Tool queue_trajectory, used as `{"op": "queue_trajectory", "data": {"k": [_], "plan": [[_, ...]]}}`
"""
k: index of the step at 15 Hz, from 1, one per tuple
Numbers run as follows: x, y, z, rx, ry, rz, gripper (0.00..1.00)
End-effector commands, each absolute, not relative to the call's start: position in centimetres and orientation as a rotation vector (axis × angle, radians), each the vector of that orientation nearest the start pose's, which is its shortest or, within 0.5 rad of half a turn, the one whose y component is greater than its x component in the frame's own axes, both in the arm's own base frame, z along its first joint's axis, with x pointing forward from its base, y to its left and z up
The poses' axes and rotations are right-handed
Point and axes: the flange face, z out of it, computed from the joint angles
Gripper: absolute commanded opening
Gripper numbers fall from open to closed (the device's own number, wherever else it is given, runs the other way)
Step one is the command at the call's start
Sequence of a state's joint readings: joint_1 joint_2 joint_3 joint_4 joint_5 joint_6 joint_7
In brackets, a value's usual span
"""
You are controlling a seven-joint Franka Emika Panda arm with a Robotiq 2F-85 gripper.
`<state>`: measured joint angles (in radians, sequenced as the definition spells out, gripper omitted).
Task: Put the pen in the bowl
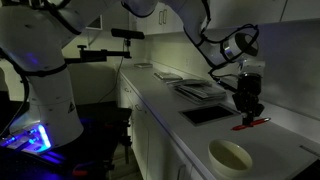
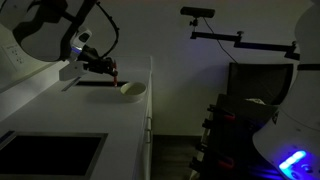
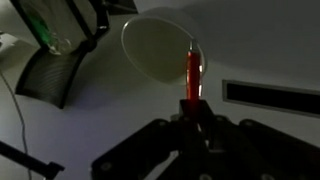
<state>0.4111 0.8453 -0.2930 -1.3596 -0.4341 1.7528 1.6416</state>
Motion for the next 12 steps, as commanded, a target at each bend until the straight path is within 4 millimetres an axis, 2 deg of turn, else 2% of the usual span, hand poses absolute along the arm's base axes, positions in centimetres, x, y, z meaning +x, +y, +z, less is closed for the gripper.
{"op": "queue_trajectory", "data": {"k": [1, 8, 12], "plan": [[67.3, 7.0, 22.0, 1.849, -1.502, 0.266, 0.03], [66.1, 2.5, 18.8, 1.777, -1.587, 0.189, 0.03], [65.9, 1.7, 17.4, 1.803, -1.589, 0.135, 0.03]]}}
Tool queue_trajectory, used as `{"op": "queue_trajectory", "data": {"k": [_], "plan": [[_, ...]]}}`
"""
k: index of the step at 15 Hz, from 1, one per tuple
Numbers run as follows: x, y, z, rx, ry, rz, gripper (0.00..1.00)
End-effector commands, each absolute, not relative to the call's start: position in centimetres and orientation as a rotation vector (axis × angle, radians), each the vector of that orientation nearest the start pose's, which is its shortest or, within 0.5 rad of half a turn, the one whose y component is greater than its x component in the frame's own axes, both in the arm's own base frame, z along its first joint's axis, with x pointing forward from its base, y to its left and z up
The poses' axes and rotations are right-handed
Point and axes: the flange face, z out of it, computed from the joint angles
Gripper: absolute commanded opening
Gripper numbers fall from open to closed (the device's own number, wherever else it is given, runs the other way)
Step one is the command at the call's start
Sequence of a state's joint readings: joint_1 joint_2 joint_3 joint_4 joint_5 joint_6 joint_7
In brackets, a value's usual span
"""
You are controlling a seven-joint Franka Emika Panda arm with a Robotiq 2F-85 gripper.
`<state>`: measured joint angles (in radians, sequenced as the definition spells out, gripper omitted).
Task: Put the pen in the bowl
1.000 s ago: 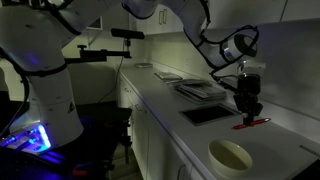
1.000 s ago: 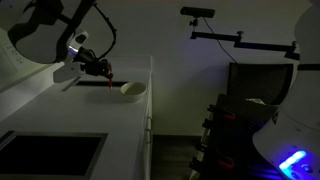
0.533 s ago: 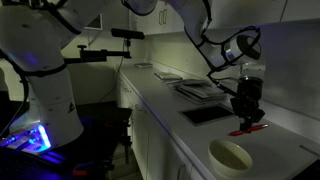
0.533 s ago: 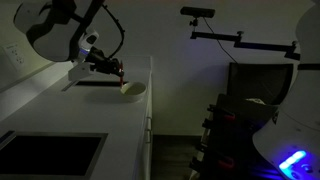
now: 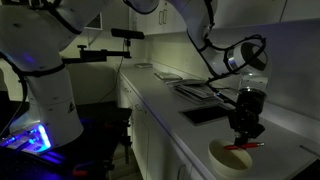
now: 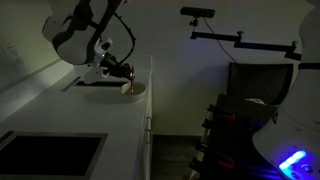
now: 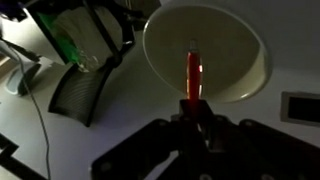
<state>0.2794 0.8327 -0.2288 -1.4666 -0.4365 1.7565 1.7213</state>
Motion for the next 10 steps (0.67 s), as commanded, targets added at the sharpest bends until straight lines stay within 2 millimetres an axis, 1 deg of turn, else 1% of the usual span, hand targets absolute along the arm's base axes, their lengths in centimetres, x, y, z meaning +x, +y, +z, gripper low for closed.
{"op": "queue_trajectory", "data": {"k": [1, 2, 3, 4, 5, 6, 7, 10], "plan": [[65.84, 1.66, 17.25, 1.810, -1.591, 0.121, 0.03], [65.77, 1.68, 17.00, 1.815, -1.591, 0.111, 0.03], [65.70, 1.68, 16.88, 1.823, -1.589, 0.101, 0.08], [65.66, 1.77, 16.78, 1.834, -1.586, 0.092, 0.06], [65.63, 1.85, 16.66, 1.840, -1.584, 0.084, 0.21], [65.62, 1.96, 16.74, 1.850, -1.586, 0.082, 0.40], [65.60, 2.08, 16.79, 1.854, -1.586, 0.082, 0.45], [65.57, 2.27, 17.52, 1.873, -1.585, 0.092, 0.68]]}}
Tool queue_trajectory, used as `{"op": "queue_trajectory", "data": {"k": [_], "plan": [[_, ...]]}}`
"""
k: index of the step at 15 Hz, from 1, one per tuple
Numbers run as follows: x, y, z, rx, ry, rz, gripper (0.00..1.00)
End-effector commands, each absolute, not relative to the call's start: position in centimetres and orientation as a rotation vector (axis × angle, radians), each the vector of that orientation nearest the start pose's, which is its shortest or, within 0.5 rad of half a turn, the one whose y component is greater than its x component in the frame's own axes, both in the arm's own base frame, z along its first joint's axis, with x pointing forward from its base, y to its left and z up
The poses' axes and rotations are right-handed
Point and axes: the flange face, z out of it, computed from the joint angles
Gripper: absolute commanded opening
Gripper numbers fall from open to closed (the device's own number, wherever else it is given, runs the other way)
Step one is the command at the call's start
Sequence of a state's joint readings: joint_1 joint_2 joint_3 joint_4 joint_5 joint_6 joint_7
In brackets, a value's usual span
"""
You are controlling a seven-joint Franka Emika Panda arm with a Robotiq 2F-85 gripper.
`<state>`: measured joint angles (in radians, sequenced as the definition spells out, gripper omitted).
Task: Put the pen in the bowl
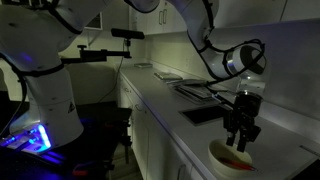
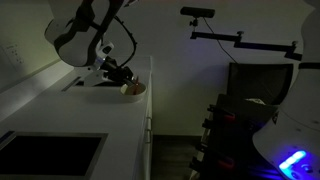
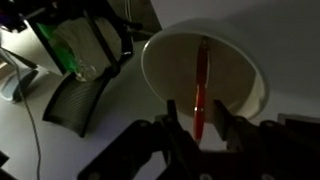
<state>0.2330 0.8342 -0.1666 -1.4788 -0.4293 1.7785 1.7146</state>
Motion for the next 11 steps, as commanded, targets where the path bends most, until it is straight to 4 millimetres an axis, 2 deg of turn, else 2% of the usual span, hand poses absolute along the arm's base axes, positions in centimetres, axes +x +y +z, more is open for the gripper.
{"op": "queue_trajectory", "data": {"k": [1, 4, 8, 11], "plan": [[65.6, 2.3, 17.9, 1.887, -1.589, 0.094, 0.77], [65.9, 2.8, 20.2, 2.012, -1.597, 0.053, 0.98], [65.7, 3.7, 23.2, 2.177, -1.529, -0.037, 1.00], [65.1, 3.9, 24.8, 2.182, -1.472, -0.047, 1.00]]}}
